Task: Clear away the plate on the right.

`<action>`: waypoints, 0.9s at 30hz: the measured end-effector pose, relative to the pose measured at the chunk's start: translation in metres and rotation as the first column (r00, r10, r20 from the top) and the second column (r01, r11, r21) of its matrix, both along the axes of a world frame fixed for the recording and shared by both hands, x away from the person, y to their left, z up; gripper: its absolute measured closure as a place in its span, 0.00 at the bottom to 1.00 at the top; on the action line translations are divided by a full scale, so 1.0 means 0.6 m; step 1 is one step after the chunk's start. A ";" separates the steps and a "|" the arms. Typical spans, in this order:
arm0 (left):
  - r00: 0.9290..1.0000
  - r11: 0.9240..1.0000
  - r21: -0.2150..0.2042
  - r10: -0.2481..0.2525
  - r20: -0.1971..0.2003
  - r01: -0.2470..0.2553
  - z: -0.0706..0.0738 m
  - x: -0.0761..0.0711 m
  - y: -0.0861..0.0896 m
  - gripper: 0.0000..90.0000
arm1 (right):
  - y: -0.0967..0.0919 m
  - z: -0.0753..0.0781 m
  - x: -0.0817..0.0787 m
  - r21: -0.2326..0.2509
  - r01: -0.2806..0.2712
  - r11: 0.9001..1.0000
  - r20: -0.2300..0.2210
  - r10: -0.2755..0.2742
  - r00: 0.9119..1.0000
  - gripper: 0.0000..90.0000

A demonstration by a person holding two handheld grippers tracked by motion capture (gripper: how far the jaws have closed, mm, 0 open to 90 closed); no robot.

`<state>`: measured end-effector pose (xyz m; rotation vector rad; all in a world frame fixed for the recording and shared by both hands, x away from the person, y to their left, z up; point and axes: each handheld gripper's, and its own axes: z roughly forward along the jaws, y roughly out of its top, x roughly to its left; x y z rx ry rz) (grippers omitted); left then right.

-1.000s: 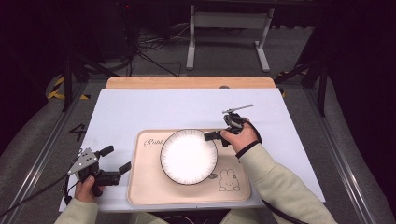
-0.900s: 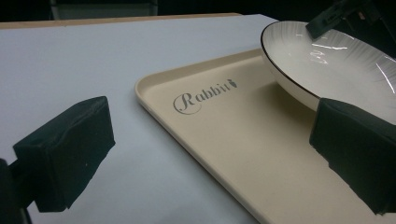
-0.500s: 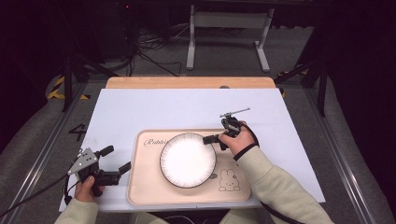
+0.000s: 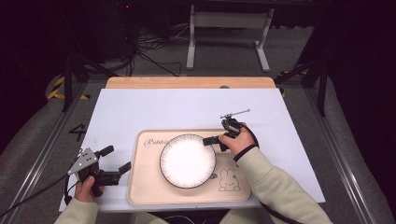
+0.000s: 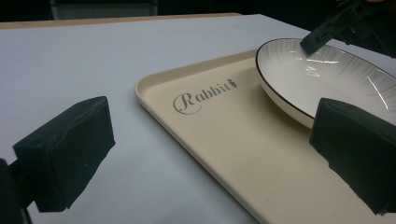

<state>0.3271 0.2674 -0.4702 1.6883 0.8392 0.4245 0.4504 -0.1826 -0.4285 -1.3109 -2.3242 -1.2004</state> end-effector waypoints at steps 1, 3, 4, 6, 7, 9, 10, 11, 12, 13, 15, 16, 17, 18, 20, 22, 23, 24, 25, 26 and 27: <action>1.000 1.000 0.000 0.000 0.000 0.000 0.000 0.000 0.000 0.00 | 0.000 -0.001 0.000 -0.001 -0.001 1.000 0.003 0.001 1.000 0.95; 1.000 1.000 0.000 0.000 0.000 0.000 0.000 0.000 0.000 0.00 | 0.001 -0.001 0.000 -0.012 -0.003 1.000 0.006 0.003 1.000 0.95; 1.000 1.000 0.000 0.000 0.001 0.000 0.000 0.000 0.000 0.00 | 0.000 -0.002 0.001 -0.018 -0.005 1.000 0.003 0.005 1.000 0.95; 1.000 1.000 0.000 0.000 0.001 0.000 0.000 0.000 0.000 0.00 | 0.000 -0.005 0.001 -0.020 -0.006 1.000 0.001 0.006 1.000 0.96; 1.000 1.000 0.000 0.000 0.000 0.000 0.000 0.000 0.000 0.00 | -0.001 -0.006 0.002 -0.022 -0.006 1.000 0.001 0.006 1.000 0.96; 1.000 1.000 0.000 0.001 0.000 -0.001 0.000 0.000 0.000 0.00 | -0.002 -0.009 0.003 -0.026 -0.009 1.000 -0.003 0.009 1.000 0.96; 1.000 1.000 0.001 0.001 0.000 -0.001 0.000 0.000 0.000 0.00 | -0.002 -0.010 0.003 -0.027 -0.007 1.000 -0.005 0.007 1.000 0.96; 1.000 1.000 0.001 0.001 0.000 -0.001 0.000 0.000 0.000 0.00 | -0.002 -0.011 0.003 -0.028 -0.009 1.000 -0.006 0.009 1.000 0.96; 1.000 1.000 0.001 0.001 0.000 -0.001 0.000 0.000 0.000 0.00 | -0.002 -0.011 0.003 -0.028 -0.009 1.000 -0.006 0.009 1.000 0.96; 1.000 1.000 0.001 0.001 0.000 -0.001 0.000 0.000 0.000 0.00 | -0.002 -0.012 0.004 -0.029 -0.008 1.000 -0.006 0.008 1.000 0.96; 1.000 1.000 0.001 0.001 0.000 -0.001 0.000 0.000 0.000 0.00 | -0.004 -0.015 0.005 -0.030 -0.007 1.000 -0.010 0.007 1.000 0.96; 1.000 1.000 0.001 0.001 0.000 -0.001 0.000 0.000 0.000 0.00 | -0.004 -0.016 0.004 -0.030 -0.007 1.000 -0.015 0.006 1.000 0.96; 1.000 1.000 0.001 0.001 0.000 -0.001 0.000 0.000 0.000 0.00 | -0.004 -0.016 0.004 -0.030 -0.007 1.000 -0.015 0.006 1.000 0.96; 1.000 1.000 0.001 0.001 0.000 -0.001 0.000 0.000 0.000 0.00 | -0.005 -0.018 0.005 -0.031 -0.006 0.999 -0.017 0.006 1.000 0.96; 1.000 1.000 0.001 0.001 0.000 -0.001 0.000 0.000 0.000 0.00 | -0.005 -0.018 0.005 -0.032 -0.006 0.999 -0.019 0.006 1.000 0.96; 1.000 1.000 0.001 0.001 0.000 -0.001 0.000 0.000 0.000 0.00 | -0.006 -0.020 0.005 -0.034 -0.006 0.999 -0.022 0.005 1.000 0.96; 1.000 1.000 0.000 0.002 -0.001 -0.002 0.000 0.000 -0.001 0.00 | -0.006 -0.021 0.005 -0.036 -0.007 0.999 -0.021 0.006 1.000 0.96; 1.000 1.000 -0.001 0.003 -0.002 -0.003 0.000 -0.001 -0.001 0.00 | -0.006 -0.022 0.005 -0.039 -0.006 0.999 -0.020 0.006 1.000 0.96; 1.000 1.000 -0.001 0.003 -0.002 -0.003 0.000 -0.001 -0.001 0.00 | -0.006 -0.022 0.004 -0.040 -0.006 0.999 -0.022 0.005 1.000 0.96; 1.000 1.000 -0.001 0.003 -0.002 -0.003 0.000 -0.001 -0.001 0.00 | -0.006 -0.022 0.004 -0.040 -0.006 0.999 -0.022 0.005 1.000 0.96; 1.000 1.000 0.000 0.003 -0.001 -0.003 0.000 -0.001 -0.001 0.00 | -0.007 -0.022 0.004 -0.038 -0.006 0.999 -0.024 0.005 1.000 0.96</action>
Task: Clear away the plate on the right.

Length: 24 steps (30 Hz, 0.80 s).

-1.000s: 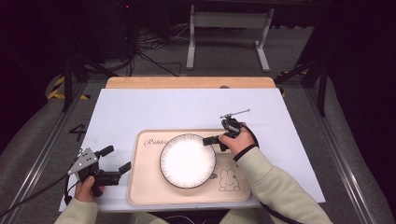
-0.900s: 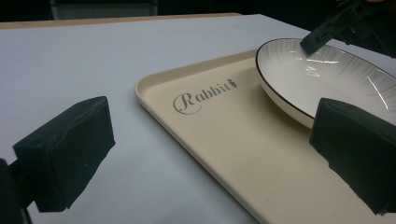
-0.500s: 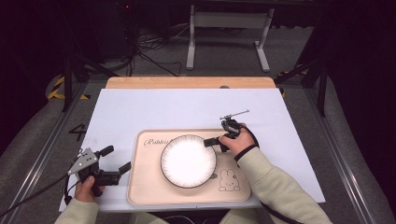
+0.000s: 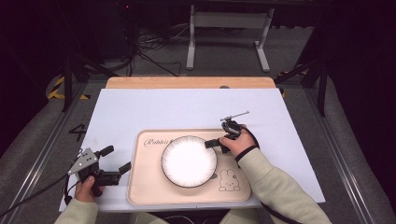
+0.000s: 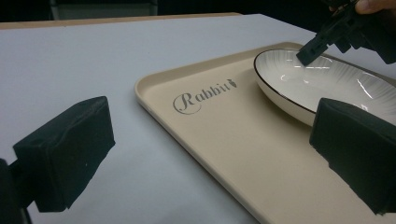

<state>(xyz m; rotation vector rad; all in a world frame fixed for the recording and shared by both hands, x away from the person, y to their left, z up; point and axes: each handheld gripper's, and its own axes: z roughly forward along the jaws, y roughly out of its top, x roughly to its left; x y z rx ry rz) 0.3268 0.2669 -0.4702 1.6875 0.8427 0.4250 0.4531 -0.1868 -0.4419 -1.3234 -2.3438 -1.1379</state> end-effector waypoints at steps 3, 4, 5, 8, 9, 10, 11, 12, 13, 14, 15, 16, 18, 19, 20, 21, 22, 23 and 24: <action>1.000 1.000 0.000 0.000 0.000 0.000 0.000 0.000 0.000 0.00 | -0.001 -0.001 0.000 0.002 -0.002 1.000 -0.001 0.002 1.000 0.96; 1.000 1.000 0.000 0.000 0.000 0.000 0.000 0.000 0.000 0.00 | -0.001 -0.001 0.000 0.002 -0.003 1.000 0.000 0.003 1.000 0.96; 1.000 1.000 0.000 0.000 0.000 0.000 0.000 0.000 0.000 0.00 | -0.001 -0.001 0.000 0.002 -0.005 1.000 0.000 0.005 1.000 0.96; 1.000 1.000 0.001 0.000 0.000 0.000 0.000 0.000 0.000 0.00 | -0.001 -0.001 0.000 0.001 -0.007 1.000 0.005 0.007 1.000 0.94; 1.000 1.000 0.001 0.001 0.000 -0.001 0.000 0.000 0.000 0.00 | -0.002 0.000 0.000 0.000 -0.007 1.000 0.018 0.007 1.000 0.89; 1.000 1.000 0.001 0.001 0.000 -0.001 0.000 0.000 0.000 0.00 | -0.002 0.000 0.000 0.000 -0.007 1.000 0.018 0.007 1.000 0.89; 1.000 1.000 0.001 0.000 0.000 0.000 0.000 0.000 0.000 0.00 | -0.002 0.001 -0.001 0.002 -0.002 1.000 0.022 0.002 1.000 0.86; 1.000 1.000 0.001 0.000 0.000 0.000 0.000 0.000 0.000 0.00 | -0.003 0.001 -0.001 0.009 0.001 1.000 0.031 -0.002 1.000 0.83; 1.000 1.000 0.000 0.000 -0.001 0.000 0.000 0.000 0.000 0.00 | -0.004 0.002 -0.001 0.013 0.005 1.000 0.036 -0.005 0.999 0.80; 1.000 1.000 0.003 -0.002 0.001 0.002 0.000 0.000 0.000 0.00 | -0.005 0.002 -0.002 0.014 0.005 1.000 0.052 -0.006 0.999 0.75; 1.000 1.000 0.003 -0.002 0.000 0.002 0.000 0.001 0.000 0.00 | -0.006 0.003 -0.002 0.014 0.007 1.000 0.068 -0.008 0.998 0.72; 1.000 1.000 0.009 -0.003 0.005 0.003 0.000 0.001 0.001 0.00 | -0.006 0.003 -0.002 0.018 0.009 1.000 0.085 -0.011 0.996 0.68; 1.000 1.000 0.008 -0.003 0.003 0.003 0.000 0.001 0.001 0.00 | -0.008 0.008 -0.005 0.024 0.004 1.000 0.124 -0.007 0.992 0.57; 1.000 1.000 0.009 -0.003 0.004 0.003 0.000 0.001 0.001 0.00 | -0.008 0.011 -0.006 0.026 0.003 1.000 0.143 -0.007 0.990 0.54; 1.000 1.000 0.009 -0.003 0.004 0.003 0.000 0.001 0.001 0.00 | -0.008 0.014 -0.008 0.026 0.001 1.000 0.164 -0.005 0.986 0.51; 1.000 1.000 0.009 -0.003 0.004 0.003 0.000 0.001 0.001 0.00 | -0.008 0.014 -0.008 0.026 0.001 1.000 0.164 -0.005 0.986 0.51; 1.000 1.000 0.009 -0.003 0.004 0.003 0.000 0.001 0.001 0.00 | -0.009 0.019 -0.010 0.019 -0.007 1.000 0.195 0.003 0.981 0.47; 1.000 1.000 0.002 -0.002 -0.001 0.002 0.000 0.000 0.000 0.00 | -0.010 0.026 -0.013 0.013 -0.013 1.000 0.225 0.010 0.974 0.43; 1.000 1.000 0.003 -0.002 0.000 0.002 0.000 0.001 0.000 0.00 | -0.010 0.026 -0.013 0.013 -0.013 1.000 0.225 0.010 0.974 0.43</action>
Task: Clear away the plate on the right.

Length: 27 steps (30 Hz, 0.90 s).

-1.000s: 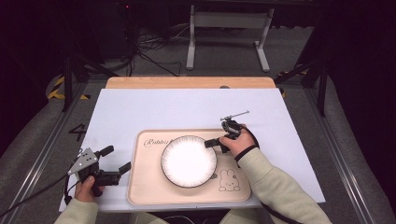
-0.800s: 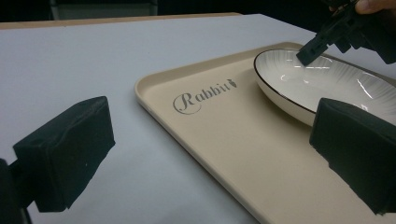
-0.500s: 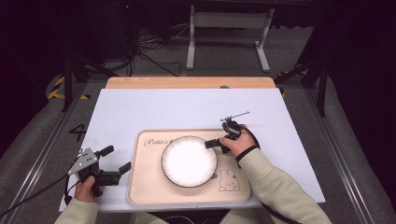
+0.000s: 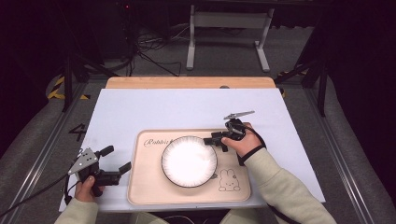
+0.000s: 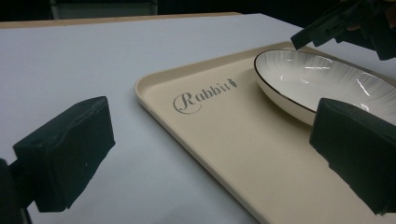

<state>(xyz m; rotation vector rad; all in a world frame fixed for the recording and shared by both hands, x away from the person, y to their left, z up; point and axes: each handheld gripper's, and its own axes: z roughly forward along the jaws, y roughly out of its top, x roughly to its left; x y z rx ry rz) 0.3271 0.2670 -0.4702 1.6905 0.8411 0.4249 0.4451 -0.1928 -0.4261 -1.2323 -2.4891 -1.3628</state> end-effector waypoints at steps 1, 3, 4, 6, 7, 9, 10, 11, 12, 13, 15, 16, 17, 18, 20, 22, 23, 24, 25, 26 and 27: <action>1.000 1.000 0.000 0.000 0.000 0.000 0.000 0.000 0.000 0.00 | -0.001 0.003 -0.002 0.003 -0.002 1.000 0.010 0.002 1.000 0.42; 1.000 1.000 0.001 0.000 0.000 0.000 0.000 0.000 0.000 0.00 | -0.003 0.015 -0.010 0.023 -0.007 1.000 0.049 0.006 0.999 0.39; 1.000 1.000 0.000 -0.001 -0.001 0.001 0.000 0.000 0.000 0.00 | -0.003 0.017 -0.011 0.026 -0.012 1.000 0.065 0.011 0.998 0.37; 1.000 1.000 0.000 0.000 0.000 0.000 0.000 0.000 0.000 0.00 | -0.004 0.022 -0.014 0.024 -0.028 0.999 0.114 0.025 0.993 0.32; 1.000 1.000 0.007 0.000 0.005 0.000 0.000 0.001 0.001 0.00 | -0.004 0.022 -0.014 0.024 -0.028 0.999 0.114 0.025 0.993 0.32; 1.000 1.000 0.000 0.001 -0.001 -0.001 0.000 0.000 0.000 0.00 | -0.006 0.028 -0.019 0.015 -0.035 0.999 0.135 0.033 0.990 0.31; 1.000 1.000 0.000 0.001 0.000 -0.001 0.000 0.000 0.000 0.00 | -0.007 0.031 -0.021 0.021 -0.041 0.999 0.143 0.038 0.989 0.29; 1.000 1.000 0.008 0.000 0.005 0.000 0.000 0.001 0.001 0.00 | -0.007 0.033 -0.023 0.021 -0.042 0.999 0.150 0.038 0.988 0.27; 1.000 1.000 0.007 0.000 0.005 0.000 0.000 0.001 0.001 0.00 | -0.007 0.035 -0.026 0.021 -0.052 0.998 0.164 0.048 0.985 0.26; 1.000 1.000 0.007 0.000 0.005 0.000 0.000 0.001 0.001 0.00 | -0.007 0.038 -0.028 0.021 -0.062 0.998 0.184 0.057 0.981 0.25; 1.000 1.000 0.007 0.000 0.005 0.000 0.000 0.001 0.001 0.00 | -0.009 0.043 -0.033 -0.004 -0.082 0.997 0.235 0.080 0.969 0.19; 1.000 1.000 0.007 0.001 0.005 -0.001 0.000 0.001 0.001 0.00 | -0.010 0.045 -0.035 0.000 -0.089 0.996 0.246 0.087 0.965 0.19; 1.000 1.000 0.007 0.001 0.005 -0.001 0.000 0.001 0.001 0.00 | -0.011 0.046 -0.036 -0.001 -0.094 0.996 0.256 0.091 0.962 0.19; 1.000 1.000 0.008 0.001 0.005 -0.001 0.000 0.000 0.001 0.00 | -0.012 0.046 -0.038 -0.004 -0.101 0.995 0.274 0.098 0.957 0.18; 1.000 1.000 0.007 0.000 0.005 0.000 0.000 0.001 0.001 0.00 | -0.015 0.047 -0.041 0.004 -0.114 0.993 0.303 0.108 0.947 0.17; 1.000 1.000 0.007 0.001 0.005 -0.001 0.000 0.001 0.001 0.00 | -0.017 0.047 -0.042 0.012 -0.117 0.993 0.310 0.108 0.945 0.15; 1.000 1.000 0.007 0.001 0.005 -0.001 0.000 0.001 0.001 0.00 | -0.019 0.046 -0.044 0.022 -0.125 0.992 0.322 0.111 0.940 0.14; 1.000 1.000 0.007 0.001 0.005 -0.001 0.000 0.001 0.001 0.00 | -0.022 0.046 -0.047 0.022 -0.135 0.991 0.342 0.120 0.932 0.14; 1.000 1.000 0.007 0.001 0.005 -0.001 0.000 0.001 0.001 0.00 | -0.022 0.046 -0.047 0.022 -0.135 0.991 0.342 0.120 0.932 0.14; 1.000 1.000 0.007 0.001 0.005 -0.001 0.000 0.001 0.001 0.00 | -0.024 0.046 -0.048 0.024 -0.135 0.991 0.347 0.118 0.930 0.13; 1.000 1.000 0.006 0.001 0.005 -0.001 0.000 0.001 0.001 0.00 | -0.027 0.045 -0.050 0.028 -0.131 0.991 0.348 0.114 0.930 0.13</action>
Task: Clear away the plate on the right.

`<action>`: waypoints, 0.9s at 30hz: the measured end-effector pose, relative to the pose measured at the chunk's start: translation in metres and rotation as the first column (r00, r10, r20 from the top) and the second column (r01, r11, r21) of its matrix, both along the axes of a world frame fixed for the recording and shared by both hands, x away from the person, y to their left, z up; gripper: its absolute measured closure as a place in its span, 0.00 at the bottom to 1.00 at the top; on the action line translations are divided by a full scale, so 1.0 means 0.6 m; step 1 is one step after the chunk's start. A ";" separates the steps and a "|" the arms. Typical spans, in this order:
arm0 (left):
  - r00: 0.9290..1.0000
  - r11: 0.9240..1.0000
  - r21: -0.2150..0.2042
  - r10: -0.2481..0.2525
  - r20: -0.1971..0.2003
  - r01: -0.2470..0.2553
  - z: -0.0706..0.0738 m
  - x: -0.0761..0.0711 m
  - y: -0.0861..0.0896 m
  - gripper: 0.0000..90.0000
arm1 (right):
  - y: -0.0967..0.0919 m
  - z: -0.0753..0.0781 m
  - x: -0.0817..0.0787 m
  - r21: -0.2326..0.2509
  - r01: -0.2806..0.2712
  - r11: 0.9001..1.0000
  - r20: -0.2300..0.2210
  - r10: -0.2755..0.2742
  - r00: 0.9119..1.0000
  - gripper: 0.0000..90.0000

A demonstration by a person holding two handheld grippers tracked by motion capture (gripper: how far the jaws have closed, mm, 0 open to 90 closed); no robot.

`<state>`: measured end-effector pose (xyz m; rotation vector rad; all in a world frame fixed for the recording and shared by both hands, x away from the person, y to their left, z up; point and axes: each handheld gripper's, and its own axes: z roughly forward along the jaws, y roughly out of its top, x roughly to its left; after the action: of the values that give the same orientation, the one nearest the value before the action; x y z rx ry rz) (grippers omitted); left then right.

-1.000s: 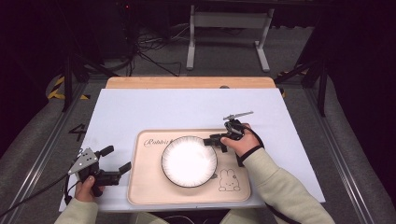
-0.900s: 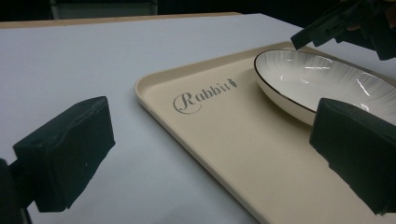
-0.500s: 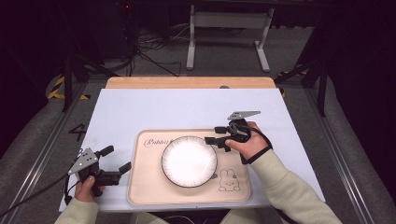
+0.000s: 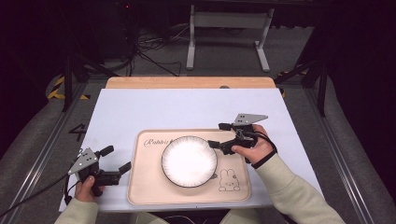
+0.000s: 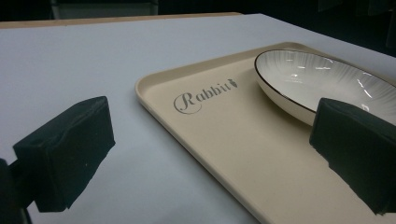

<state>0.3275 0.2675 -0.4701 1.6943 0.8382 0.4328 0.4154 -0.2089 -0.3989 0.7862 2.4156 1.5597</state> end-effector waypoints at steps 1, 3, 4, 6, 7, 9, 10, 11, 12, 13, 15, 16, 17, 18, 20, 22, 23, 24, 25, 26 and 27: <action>1.000 1.000 -0.004 0.001 -0.003 -0.001 0.000 0.000 0.000 0.00 | -0.003 0.000 -0.001 0.004 0.007 1.000 0.002 -0.007 1.000 0.13; 1.000 1.000 -0.007 0.001 -0.005 -0.001 0.000 0.000 -0.001 0.00 | -0.014 0.003 -0.003 0.015 0.026 1.000 0.016 -0.026 1.000 0.12; 1.000 1.000 -0.007 0.002 -0.005 -0.002 0.000 0.000 -0.001 0.00 | -0.018 0.004 -0.004 0.020 0.030 0.999 0.018 -0.030 0.999 0.12; 1.000 1.000 -0.007 0.002 -0.005 -0.002 0.000 0.000 -0.001 0.00 | -0.025 0.006 -0.005 0.024 0.036 0.999 0.028 -0.037 0.999 0.11; 1.000 1.000 -0.007 0.002 -0.006 -0.002 0.000 0.000 -0.001 0.00 | -0.028 0.008 -0.006 0.024 0.038 0.999 0.029 -0.039 0.999 0.11; 1.000 1.000 -0.007 0.002 -0.005 -0.002 0.000 0.000 -0.001 0.00 | -0.035 0.011 -0.009 0.023 0.044 0.999 0.036 -0.045 0.998 0.11; 1.000 1.000 -0.007 0.002 -0.005 -0.002 0.000 0.000 -0.001 0.00 | -0.038 0.012 -0.010 0.023 0.046 0.999 0.041 -0.047 0.998 0.11; 1.000 1.000 -0.007 0.002 -0.005 -0.002 0.000 0.000 -0.001 0.00 | -0.042 0.013 -0.012 0.024 0.049 0.999 0.042 -0.050 0.998 0.11; 1.000 1.000 -0.007 0.002 -0.005 -0.002 0.000 0.000 -0.001 0.00 | -0.045 0.014 -0.013 0.022 0.051 0.998 0.045 -0.052 0.998 0.11; 1.000 1.000 -0.007 0.002 -0.005 -0.002 0.000 0.000 -0.001 0.00 | -0.050 0.015 -0.014 0.022 0.056 0.998 0.047 -0.057 0.997 0.11; 1.000 1.000 -0.007 0.002 -0.005 -0.002 0.000 0.000 -0.001 0.00 | -0.061 0.015 -0.016 0.025 0.068 0.997 0.052 -0.069 0.996 0.11; 1.000 1.000 -0.007 0.002 -0.005 -0.002 0.000 0.000 -0.001 0.00 | -0.061 0.015 -0.016 0.025 0.068 0.997 0.052 -0.069 0.996 0.11; 1.000 1.000 -0.007 0.002 -0.005 -0.002 0.000 0.000 -0.001 0.00 | -0.071 0.014 -0.018 0.027 0.084 0.996 0.053 -0.085 0.995 0.10; 1.000 1.000 -0.008 0.003 -0.006 -0.003 0.000 0.000 -0.001 0.00 | -0.076 0.014 -0.018 0.028 0.092 0.995 0.057 -0.093 0.994 0.10; 1.000 1.000 -0.008 0.003 -0.006 -0.003 0.000 0.000 -0.001 0.00 | -0.087 0.014 -0.020 0.032 0.105 0.994 0.060 -0.107 0.992 0.09; 1.000 1.000 -0.010 0.005 -0.006 -0.005 0.000 0.000 -0.001 0.00 | -0.098 0.014 -0.022 0.033 0.119 0.992 0.067 -0.121 0.990 0.09; 1.000 1.000 -0.011 0.005 -0.006 -0.005 0.000 0.000 -0.001 0.00 | -0.102 0.014 -0.022 0.035 0.124 0.992 0.068 -0.126 0.990 0.08; 1.000 1.000 -0.011 0.005 -0.006 -0.005 0.000 0.000 -0.001 0.00 | -0.108 0.014 -0.024 0.037 0.129 0.991 0.068 -0.131 0.989 0.08; 1.000 1.000 -0.011 0.005 -0.006 -0.005 0.000 0.000 -0.001 0.00 | -0.108 0.014 -0.024 0.037 0.129 0.991 0.068 -0.131 0.989 0.08; 1.000 1.000 -0.009 0.004 -0.007 -0.004 0.000 0.000 -0.001 0.00 | -0.120 0.014 -0.026 0.041 0.142 0.989 0.077 -0.145 0.986 0.08; 1.000 1.000 -0.010 0.005 -0.005 -0.005 0.000 0.000 -0.001 0.00 | -0.120 0.014 -0.026 0.041 0.142 0.989 0.077 -0.145 0.986 0.08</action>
<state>0.3273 0.2668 -0.4703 1.6850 0.8477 0.4273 0.3997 -0.2809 -0.3903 0.8664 2.2286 1.5518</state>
